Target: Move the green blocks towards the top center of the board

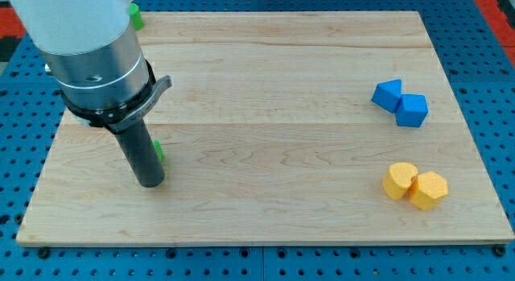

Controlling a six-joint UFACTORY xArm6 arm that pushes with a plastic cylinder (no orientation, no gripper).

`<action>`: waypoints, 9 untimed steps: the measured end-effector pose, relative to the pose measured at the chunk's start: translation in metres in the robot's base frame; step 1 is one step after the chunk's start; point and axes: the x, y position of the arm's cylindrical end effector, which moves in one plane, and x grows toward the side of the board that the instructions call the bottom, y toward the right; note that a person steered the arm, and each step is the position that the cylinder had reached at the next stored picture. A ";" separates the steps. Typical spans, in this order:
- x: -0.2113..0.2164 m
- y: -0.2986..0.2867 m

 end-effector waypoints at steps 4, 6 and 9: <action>0.015 0.016; -0.057 0.020; -0.202 0.029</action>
